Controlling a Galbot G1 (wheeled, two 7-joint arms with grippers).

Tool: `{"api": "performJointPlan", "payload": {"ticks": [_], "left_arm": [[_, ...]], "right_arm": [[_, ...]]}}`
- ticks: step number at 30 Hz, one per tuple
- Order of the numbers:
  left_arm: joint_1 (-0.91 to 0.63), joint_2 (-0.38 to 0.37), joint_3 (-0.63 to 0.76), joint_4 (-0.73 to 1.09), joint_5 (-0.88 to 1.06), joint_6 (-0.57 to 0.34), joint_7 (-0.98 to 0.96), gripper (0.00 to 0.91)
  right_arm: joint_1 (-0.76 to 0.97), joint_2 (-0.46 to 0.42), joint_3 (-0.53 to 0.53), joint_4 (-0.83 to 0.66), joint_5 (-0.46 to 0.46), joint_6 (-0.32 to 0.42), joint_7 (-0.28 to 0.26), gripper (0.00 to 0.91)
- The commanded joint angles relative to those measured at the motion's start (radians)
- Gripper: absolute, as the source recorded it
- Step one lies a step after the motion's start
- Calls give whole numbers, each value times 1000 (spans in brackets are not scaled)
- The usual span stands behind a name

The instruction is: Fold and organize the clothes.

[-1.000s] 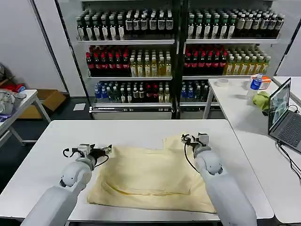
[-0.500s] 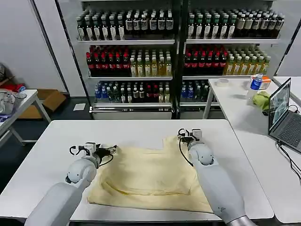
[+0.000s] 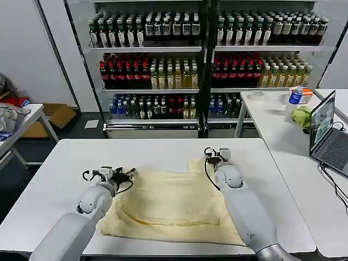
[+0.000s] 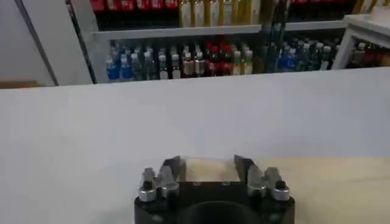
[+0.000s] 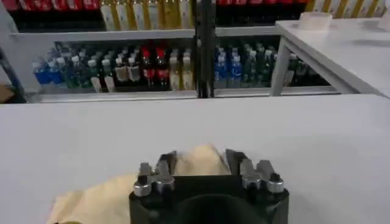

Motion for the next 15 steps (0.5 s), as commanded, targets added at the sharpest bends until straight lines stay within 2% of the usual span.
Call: {"api": "performJointPlan", "payload": {"ticks": [1,15], "left_arm": [[21,-1,-4,7,-13,-7,10,30],[51,8,-61,-46,-84,-65,10,30]], "right_arm": [[2,7,2,-12,13,-1,-9,0],[-42,-21,3,116,19,123,-10,0]]}}
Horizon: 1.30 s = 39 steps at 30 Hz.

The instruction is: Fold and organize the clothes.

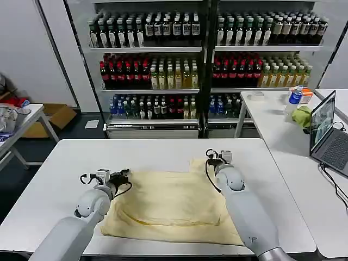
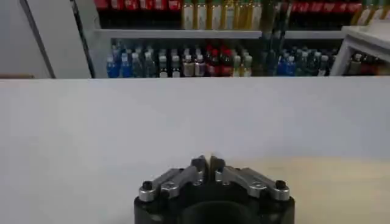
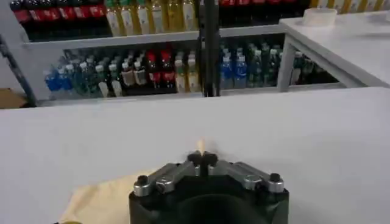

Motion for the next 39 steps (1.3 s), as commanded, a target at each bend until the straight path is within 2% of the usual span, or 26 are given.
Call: {"api": "performJointPlan", "payload": {"ticks": [1,18,25,39], "left_arm": [[19,8,-36,-44,-47,-38,0,30],[89,46,-119,-178,-86,-57,-4,30],[144,71,-154,-258,-93,-52,-4,30],[268,109,-224,-365,-108,-17,11,30]], "right_arm": [[-17,-7,1,88,1,70,1,0],[-144,-101,32,383,50,46,23,0],[-217,-155,56,523,82,17,33,0],[-377,-245,129,694,153,-48,53,0]]}}
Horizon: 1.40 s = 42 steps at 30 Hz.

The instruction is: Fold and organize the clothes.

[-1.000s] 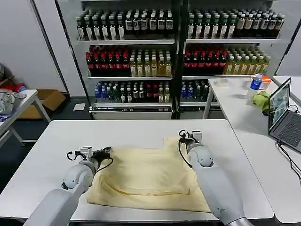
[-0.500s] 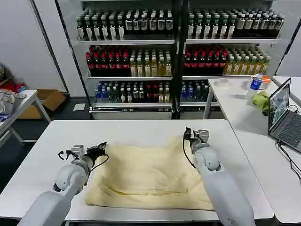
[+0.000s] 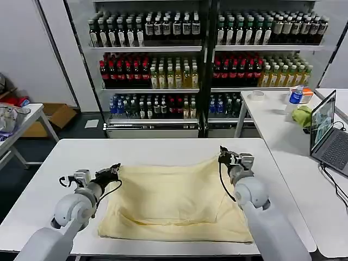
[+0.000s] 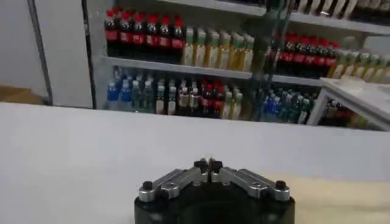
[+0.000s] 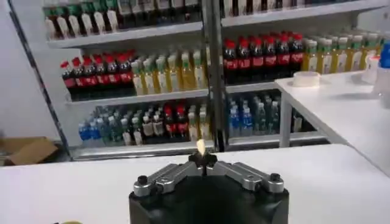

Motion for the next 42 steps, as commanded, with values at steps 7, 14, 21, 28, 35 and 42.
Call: {"api": "performJointPlan", "payload": {"ticks": [7,14,21,28,35,42], "left_arm": [[165,38,-94,-151,-8,32,23,20],[238,49,-130,-203,-15,50,33,20],[320,58,-166,-268,-16,61,39,30],[377,64,-180,-295,-2,63,44,30],[404,73,-180,-294,55,61,56,30],[429,71,-177,-291,102,56,71,30]], "right_arm": [[-230,-114,105,245,56,-39,10,0],[-314,-140,164,324,73,-49,24,0],[-397,-190,227,417,101,-50,27,0],[-504,-218,272,480,105,-50,17,0],[-582,-226,291,506,104,-51,11,0],[-623,-225,281,500,91,-52,7,0]]}}
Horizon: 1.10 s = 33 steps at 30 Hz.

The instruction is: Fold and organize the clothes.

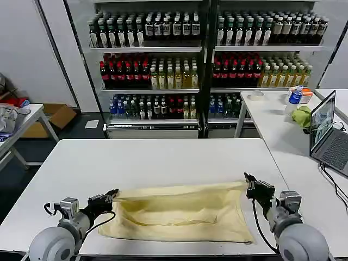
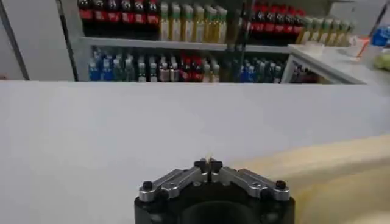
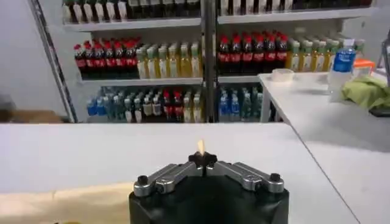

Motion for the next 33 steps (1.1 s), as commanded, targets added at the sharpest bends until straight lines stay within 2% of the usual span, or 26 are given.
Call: {"api": "performJointPlan", "payload": {"ticks": [1,13,18,19,20,21,22,23,33], "left_arm": [[54,-3,-4,-10,74,-2,11,30],[41,-32,22,67,149,-25,12,30],[7,-56,46,110,177,-79,-4,30],[4,-59,48,114,181,-85,-7,30],[0,-66,52,119,183,-91,-9,30],[0,-71,55,122,183,-98,-11,161],[0,-74,56,123,183,-98,-11,353],[1,-81,60,125,187,-100,-13,907],[43,-135,53,92,218,-122,-42,907]], "right_arm": [[-90,-7,9,29,-7,-2,-4,0],[-9,40,-94,-77,-47,0,2,0],[28,62,-142,-118,-86,1,4,0],[32,66,-148,-121,-93,1,4,262],[38,72,-158,-127,-106,1,2,262],[41,75,-164,-131,-114,1,1,907],[43,77,-168,-132,-118,1,0,907],[44,81,-173,-134,-125,1,-3,907],[17,79,-150,-94,-135,18,-9,907]]}}
